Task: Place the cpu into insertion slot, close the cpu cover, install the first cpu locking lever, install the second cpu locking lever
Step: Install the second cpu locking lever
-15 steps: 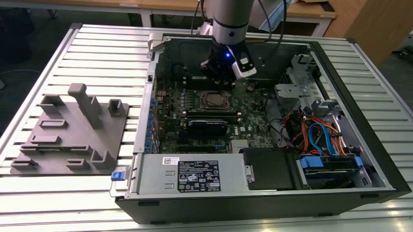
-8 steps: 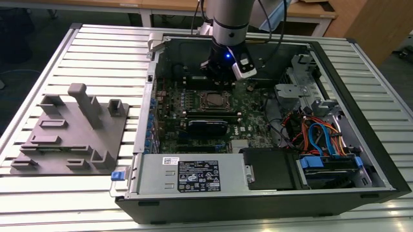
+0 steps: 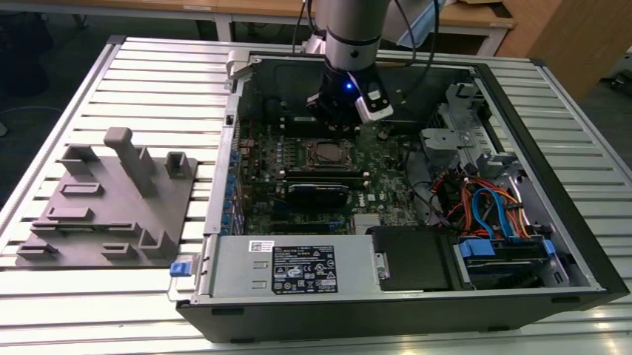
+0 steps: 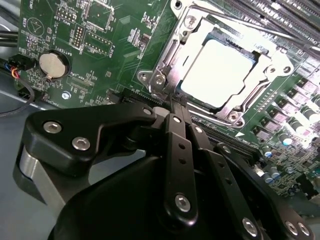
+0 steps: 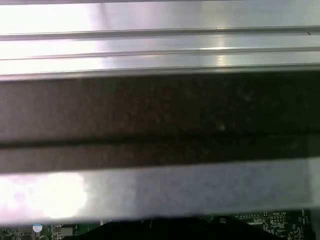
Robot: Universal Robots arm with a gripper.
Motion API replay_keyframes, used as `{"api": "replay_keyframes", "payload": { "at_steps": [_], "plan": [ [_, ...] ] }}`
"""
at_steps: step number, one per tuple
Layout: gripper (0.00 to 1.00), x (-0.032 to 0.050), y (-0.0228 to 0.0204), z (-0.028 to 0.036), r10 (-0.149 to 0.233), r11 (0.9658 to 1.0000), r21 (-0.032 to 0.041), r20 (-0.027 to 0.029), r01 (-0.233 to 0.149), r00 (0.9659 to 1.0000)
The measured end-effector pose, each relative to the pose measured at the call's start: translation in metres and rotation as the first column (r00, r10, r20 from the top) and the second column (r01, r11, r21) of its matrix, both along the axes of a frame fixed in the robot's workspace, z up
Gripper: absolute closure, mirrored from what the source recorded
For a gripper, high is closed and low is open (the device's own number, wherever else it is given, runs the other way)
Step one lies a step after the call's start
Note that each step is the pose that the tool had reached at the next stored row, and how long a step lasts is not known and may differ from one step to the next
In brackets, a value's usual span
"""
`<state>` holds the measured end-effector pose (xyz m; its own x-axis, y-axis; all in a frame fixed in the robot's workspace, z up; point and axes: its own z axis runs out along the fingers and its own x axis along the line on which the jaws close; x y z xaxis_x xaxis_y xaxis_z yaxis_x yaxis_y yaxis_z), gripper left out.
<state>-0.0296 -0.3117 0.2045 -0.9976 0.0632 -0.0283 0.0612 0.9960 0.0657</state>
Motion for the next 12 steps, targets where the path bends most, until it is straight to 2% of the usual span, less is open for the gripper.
{"api": "replay_keyframes", "payload": {
  "at_steps": [7,12],
  "plan": [
    [0.89,0.0000,-0.0054,0.0000,0.000,1.0000,0.0001,0.0001,0.000,1.0000],
    [0.89,-0.0001,-0.0062,0.0002,0.000,1.0000,-0.0001,0.0000,0.000,1.0000]
  ]
}}
